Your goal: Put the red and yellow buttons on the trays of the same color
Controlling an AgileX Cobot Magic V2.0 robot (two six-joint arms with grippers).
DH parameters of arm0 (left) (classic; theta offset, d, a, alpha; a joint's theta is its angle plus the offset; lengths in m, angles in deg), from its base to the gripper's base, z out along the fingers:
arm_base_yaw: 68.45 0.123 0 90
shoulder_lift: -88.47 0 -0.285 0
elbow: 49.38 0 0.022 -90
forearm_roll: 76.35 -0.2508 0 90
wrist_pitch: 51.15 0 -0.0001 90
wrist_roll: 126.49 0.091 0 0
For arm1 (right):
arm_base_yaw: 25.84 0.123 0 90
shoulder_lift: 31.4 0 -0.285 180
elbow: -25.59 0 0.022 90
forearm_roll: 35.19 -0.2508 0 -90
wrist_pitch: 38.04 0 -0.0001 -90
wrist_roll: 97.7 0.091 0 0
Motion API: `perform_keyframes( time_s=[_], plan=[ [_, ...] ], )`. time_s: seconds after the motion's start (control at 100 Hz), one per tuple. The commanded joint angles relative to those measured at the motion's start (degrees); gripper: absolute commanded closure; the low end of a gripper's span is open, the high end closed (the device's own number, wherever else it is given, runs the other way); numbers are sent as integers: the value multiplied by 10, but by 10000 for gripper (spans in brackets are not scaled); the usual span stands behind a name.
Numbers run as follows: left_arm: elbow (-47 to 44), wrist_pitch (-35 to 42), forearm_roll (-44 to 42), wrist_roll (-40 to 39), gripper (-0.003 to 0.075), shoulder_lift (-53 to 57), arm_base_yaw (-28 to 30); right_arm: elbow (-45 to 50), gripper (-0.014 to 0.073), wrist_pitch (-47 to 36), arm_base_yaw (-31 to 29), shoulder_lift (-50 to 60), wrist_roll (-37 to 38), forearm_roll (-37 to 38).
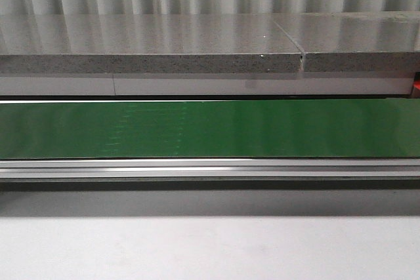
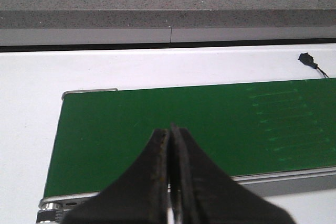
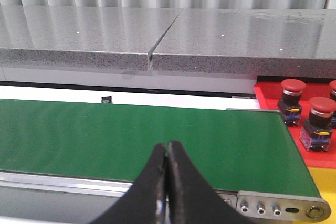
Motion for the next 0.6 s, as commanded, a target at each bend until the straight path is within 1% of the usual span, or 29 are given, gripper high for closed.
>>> perform_keyframes(
  time_s=[0.0,0.35,0.59],
  plan=[
    [16,39,14,-1,740,-1,-4,1,661,-49,-1,9,-6,6],
    [16,40,14,-1,740,-1,-7,1,661,-49,-1,9,-6,6],
    [3,82,5,-1,740,1,-18,1,661,-49,-1,9,-6,6]
  ],
)
